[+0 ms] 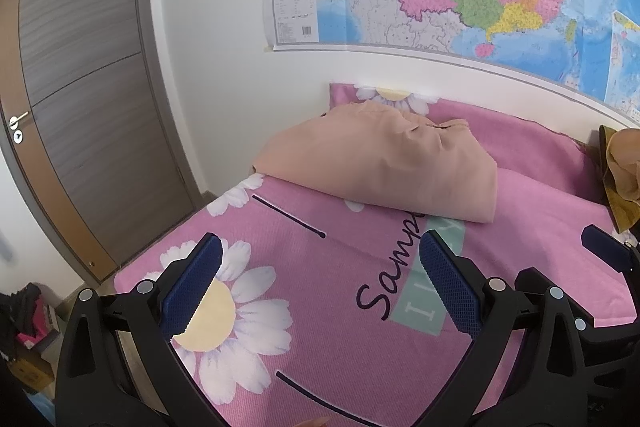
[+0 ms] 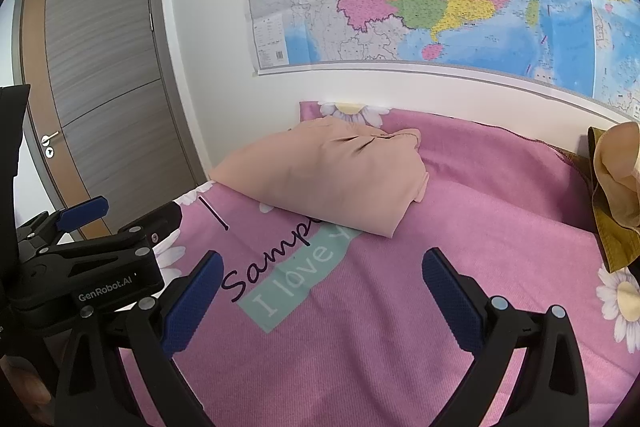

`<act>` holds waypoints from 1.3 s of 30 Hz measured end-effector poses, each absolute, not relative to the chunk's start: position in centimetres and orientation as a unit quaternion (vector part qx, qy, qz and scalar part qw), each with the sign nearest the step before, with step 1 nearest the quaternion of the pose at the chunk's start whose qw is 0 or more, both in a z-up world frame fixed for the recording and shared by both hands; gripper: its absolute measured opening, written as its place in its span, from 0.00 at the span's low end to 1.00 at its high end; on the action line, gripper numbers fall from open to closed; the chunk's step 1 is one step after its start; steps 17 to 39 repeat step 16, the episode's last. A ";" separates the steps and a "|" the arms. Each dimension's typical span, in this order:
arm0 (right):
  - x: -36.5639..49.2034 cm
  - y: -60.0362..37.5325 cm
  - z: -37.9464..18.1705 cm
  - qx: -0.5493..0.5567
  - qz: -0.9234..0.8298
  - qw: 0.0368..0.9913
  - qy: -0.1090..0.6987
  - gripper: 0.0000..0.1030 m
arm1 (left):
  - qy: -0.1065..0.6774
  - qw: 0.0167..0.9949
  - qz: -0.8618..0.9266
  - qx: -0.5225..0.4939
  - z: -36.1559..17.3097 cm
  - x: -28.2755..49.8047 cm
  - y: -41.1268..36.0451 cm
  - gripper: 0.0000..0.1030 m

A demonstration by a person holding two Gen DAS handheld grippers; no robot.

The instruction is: Fold large clothes

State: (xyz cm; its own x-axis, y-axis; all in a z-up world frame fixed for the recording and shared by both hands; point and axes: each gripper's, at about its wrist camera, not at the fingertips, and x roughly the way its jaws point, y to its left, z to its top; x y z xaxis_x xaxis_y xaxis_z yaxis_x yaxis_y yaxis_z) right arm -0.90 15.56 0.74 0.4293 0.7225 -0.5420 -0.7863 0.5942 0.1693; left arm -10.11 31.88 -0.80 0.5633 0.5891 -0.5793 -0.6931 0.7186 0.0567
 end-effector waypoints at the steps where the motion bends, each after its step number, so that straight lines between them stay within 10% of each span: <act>1: -0.9 15.6 0.7 -0.055 0.447 0.844 0.292 0.94 | 0.292 0.880 0.365 -0.088 -0.8 -10.0 31.9 0.95; 39: -1.3 15.5 0.4 -0.054 0.445 0.844 0.294 0.94 | 0.292 0.881 0.359 -0.096 -1.2 -10.2 31.7 0.95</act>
